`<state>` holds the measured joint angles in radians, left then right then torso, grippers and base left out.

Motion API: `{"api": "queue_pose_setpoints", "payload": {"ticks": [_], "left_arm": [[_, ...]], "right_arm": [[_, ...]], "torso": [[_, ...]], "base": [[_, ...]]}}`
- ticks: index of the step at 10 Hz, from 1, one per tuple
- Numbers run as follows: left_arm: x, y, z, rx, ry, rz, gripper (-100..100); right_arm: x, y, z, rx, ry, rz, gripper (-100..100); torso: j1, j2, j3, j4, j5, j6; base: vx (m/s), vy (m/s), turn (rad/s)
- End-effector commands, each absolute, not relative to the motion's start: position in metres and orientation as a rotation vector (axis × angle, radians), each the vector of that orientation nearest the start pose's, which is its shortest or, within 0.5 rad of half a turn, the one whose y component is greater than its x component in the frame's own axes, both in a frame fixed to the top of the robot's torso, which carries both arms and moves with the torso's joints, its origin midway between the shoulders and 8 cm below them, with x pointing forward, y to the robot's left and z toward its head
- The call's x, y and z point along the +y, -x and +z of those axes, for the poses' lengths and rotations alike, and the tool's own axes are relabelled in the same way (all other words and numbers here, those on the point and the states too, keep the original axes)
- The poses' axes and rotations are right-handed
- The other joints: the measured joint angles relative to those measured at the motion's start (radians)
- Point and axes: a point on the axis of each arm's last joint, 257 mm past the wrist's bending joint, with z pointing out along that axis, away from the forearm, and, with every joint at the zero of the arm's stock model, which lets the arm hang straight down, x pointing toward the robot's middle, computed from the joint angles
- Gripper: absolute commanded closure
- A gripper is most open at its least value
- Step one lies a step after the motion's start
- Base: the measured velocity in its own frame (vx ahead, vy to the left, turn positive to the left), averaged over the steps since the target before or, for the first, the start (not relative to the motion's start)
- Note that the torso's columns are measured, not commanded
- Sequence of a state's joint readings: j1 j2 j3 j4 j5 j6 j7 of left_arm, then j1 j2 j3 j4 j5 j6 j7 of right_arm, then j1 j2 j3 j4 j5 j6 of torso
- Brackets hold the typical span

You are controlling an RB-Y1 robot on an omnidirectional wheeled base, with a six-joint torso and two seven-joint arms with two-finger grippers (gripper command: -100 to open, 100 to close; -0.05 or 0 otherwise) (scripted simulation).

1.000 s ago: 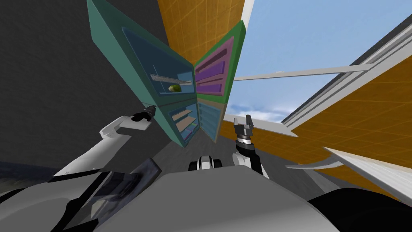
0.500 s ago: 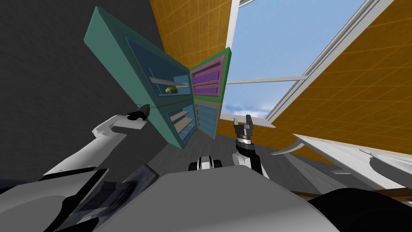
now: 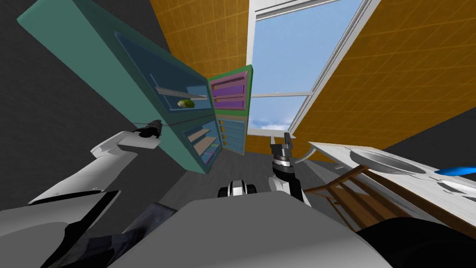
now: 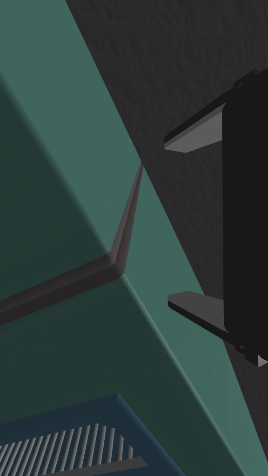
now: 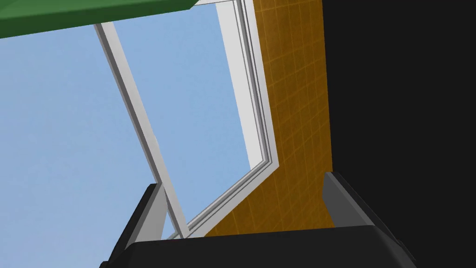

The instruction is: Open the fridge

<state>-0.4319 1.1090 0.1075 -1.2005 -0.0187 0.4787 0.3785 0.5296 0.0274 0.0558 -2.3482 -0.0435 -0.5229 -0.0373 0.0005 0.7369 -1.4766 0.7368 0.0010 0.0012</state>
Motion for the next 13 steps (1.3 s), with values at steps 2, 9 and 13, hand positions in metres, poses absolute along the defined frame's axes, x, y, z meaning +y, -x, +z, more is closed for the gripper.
{"api": "queue_pose_setpoints", "payload": {"ticks": [2,9,13], "left_arm": [[0.745,-0.524,0.065,0.978,1.194,-0.22,-100],[0.839,-0.451,0.095,0.813,1.277,-0.046,-100],[0.86,-0.428,0.112,0.76,1.285,-0.007,-100]], "right_arm": [[-0.27,-0.325,0.049,0.504,-0.672,1.422,0],[-0.271,-0.325,0.049,0.505,-0.672,1.421,0],[-0.271,-0.325,0.049,0.504,-0.672,1.422,0]], "torso": [[0.001,0.001,0.001,0.002,-0.001,-0.001],[0.001,-0.002,-0.001,0.0,-0.001,-0.002],[-0.002,0.003,0.001,0.001,-0.002,0.0]], "base": [[-0.154,0.036,-0.264],[-0.13,0.004,-0.279],[-0.139,-0.009,-0.338]]}}
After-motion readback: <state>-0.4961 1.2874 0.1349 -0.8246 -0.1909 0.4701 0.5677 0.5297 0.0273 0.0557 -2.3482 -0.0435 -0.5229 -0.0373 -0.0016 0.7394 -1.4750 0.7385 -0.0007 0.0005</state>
